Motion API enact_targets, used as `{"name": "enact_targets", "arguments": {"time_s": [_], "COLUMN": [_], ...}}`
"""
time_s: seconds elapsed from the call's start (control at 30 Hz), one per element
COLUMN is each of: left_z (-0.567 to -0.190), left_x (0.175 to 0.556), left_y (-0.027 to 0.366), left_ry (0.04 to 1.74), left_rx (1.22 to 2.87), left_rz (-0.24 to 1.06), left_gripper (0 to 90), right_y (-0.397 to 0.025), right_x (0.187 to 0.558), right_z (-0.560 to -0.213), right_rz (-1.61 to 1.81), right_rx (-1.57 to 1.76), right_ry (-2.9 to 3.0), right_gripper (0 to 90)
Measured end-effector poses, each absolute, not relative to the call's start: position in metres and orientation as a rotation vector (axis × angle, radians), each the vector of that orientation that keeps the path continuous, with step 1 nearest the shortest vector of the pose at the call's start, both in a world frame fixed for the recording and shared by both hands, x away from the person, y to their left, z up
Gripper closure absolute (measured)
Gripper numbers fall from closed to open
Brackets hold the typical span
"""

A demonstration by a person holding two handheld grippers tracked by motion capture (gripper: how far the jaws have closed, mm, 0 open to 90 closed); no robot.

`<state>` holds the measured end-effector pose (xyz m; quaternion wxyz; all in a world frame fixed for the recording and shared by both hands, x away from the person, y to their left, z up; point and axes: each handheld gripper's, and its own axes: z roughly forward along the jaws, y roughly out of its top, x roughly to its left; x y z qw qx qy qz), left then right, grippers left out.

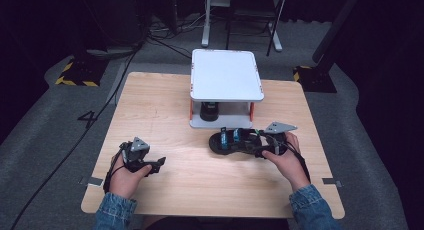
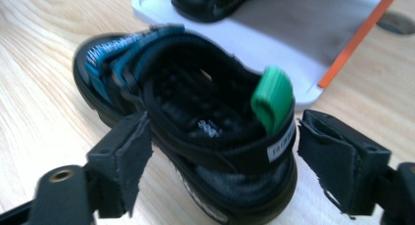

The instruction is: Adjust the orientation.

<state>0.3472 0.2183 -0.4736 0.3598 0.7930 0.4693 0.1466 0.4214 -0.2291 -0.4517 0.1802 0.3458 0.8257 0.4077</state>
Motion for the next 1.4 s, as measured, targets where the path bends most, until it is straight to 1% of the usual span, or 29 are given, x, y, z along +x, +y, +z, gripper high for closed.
{"name": "enact_targets", "arguments": {"time_s": [0.07, 0.13, 0.17, 0.23, 0.27, 0.3, 0.33, 0.43, 0.57, 0.73, 0.93, 1.03, 1.23, 1.4], "left_z": [-0.473, -0.473, -0.473, -0.473, -0.473, -0.473, -0.473, -0.472, -0.472, -0.472, -0.471, -0.47, -0.47, -0.469], "left_x": [0.346, 0.345, 0.345, 0.344, 0.344, 0.344, 0.342, 0.342, 0.342, 0.346, 0.35, 0.352, 0.357, 0.36], "left_y": [0.22, 0.22, 0.22, 0.22, 0.22, 0.22, 0.219, 0.221, 0.222, 0.218, 0.211, 0.208, 0.202, 0.198], "left_ry": [1.211, 1.22, 1.216, 1.213, 1.212, 1.212, 1.215, 1.217, 1.224, 1.205, 1.178, 1.166, 1.148, 1.14], "left_rx": [2.044, 2.038, 2.042, 2.042, 2.043, 2.043, 2.04, 2.037, 2.029, 2.039, 2.048, 2.053, 2.061, 2.061], "left_rz": [0.384, 0.384, 0.384, 0.383, 0.382, 0.382, 0.381, 0.385, 0.391, 0.381, 0.374, 0.371, 0.356, 0.354], "left_gripper": [25.9, 25.9, 26.0, 26.0, 26.0, 26.0, 26.0, 26.0, 26.1, 26.1, 26.1, 26.1, 26.1, 26.0], "right_y": [-0.232, -0.235, -0.236, -0.238, -0.238, -0.238, -0.239, -0.242, -0.241, -0.232, -0.217, -0.213, -0.196, -0.183], "right_x": [0.421, 0.421, 0.422, 0.421, 0.421, 0.421, 0.419, 0.417, 0.413, 0.394, 0.372, 0.365, 0.351, 0.341], "right_z": [-0.446, -0.441, -0.439, -0.437, -0.437, -0.437, -0.434, -0.43, -0.425, -0.41, -0.405, -0.406, -0.419, -0.431], "right_rz": [1.188, 1.199, 1.198, 1.19, 1.177, 1.177, 1.156, 1.174, 1.213, 1.317, 1.375, 1.381, 1.453, 1.399], "right_rx": [0.981, 0.983, 0.984, 0.974, 0.968, 0.968, 0.967, 0.997, 1.005, 0.971, 0.945, 0.94, 0.895, 0.851], "right_ry": [2.298, 2.264, 2.254, 2.242, 2.246, 2.246, 2.225, 2.222, 2.253, 2.347, 2.464, 2.502, 2.595, 2.639], "right_gripper": [27.5, 38.0, 44.7, 64.1, 70.2, 70.2, 84.4, 87.2, 87.7, 87.7, 87.6, 87.5, 86.9, 85.2]}}
